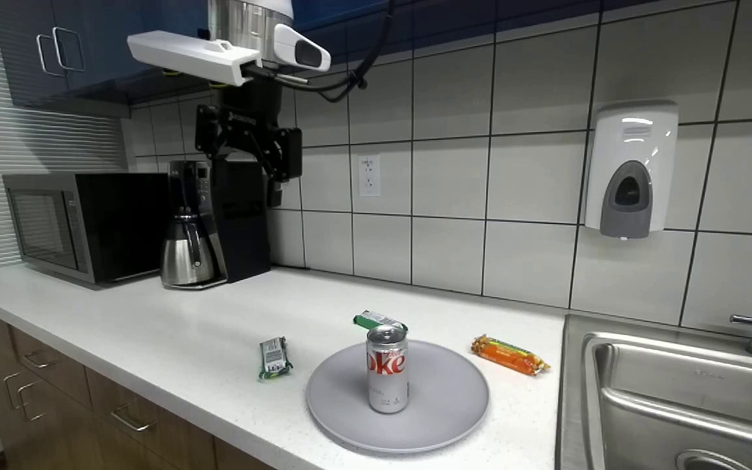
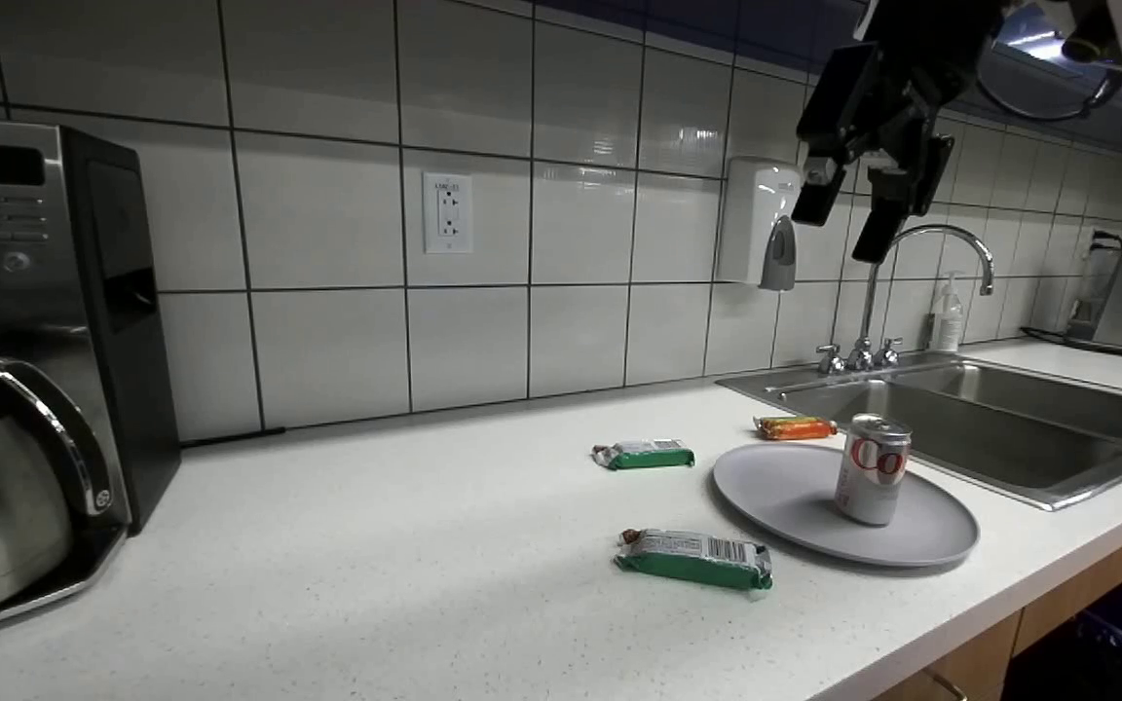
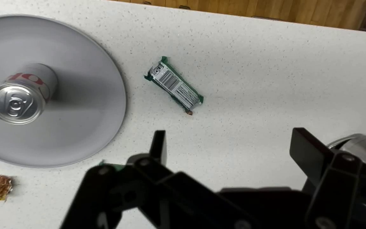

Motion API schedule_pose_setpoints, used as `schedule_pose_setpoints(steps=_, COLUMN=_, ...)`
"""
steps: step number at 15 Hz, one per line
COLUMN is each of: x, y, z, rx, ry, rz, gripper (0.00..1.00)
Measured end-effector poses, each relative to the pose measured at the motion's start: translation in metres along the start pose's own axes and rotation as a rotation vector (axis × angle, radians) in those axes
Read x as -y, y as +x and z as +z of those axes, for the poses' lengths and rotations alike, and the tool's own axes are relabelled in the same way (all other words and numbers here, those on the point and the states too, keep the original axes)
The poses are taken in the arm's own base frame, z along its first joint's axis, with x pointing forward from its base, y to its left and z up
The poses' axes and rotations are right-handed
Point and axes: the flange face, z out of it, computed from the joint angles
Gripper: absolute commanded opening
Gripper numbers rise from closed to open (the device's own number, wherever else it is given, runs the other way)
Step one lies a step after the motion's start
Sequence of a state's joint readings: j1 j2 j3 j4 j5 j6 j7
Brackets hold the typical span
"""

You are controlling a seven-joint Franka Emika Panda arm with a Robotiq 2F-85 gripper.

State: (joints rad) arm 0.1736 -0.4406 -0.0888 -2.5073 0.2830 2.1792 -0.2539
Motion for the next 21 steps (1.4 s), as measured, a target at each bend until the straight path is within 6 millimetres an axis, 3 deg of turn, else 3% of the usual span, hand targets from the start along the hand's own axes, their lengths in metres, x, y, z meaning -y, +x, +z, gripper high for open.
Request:
schedule_pose_setpoints(steps=11, x=0.001, y=-0.001, z=0.002, rx=0.005, ry=-0.005, rz=-0.005, gripper=1.0)
schedule_pose_setpoints(steps=21, x=-0.001, y=-0.002, z=0.028, rx=0.02, ry=-0.043, rz=-0.019, gripper=1.0)
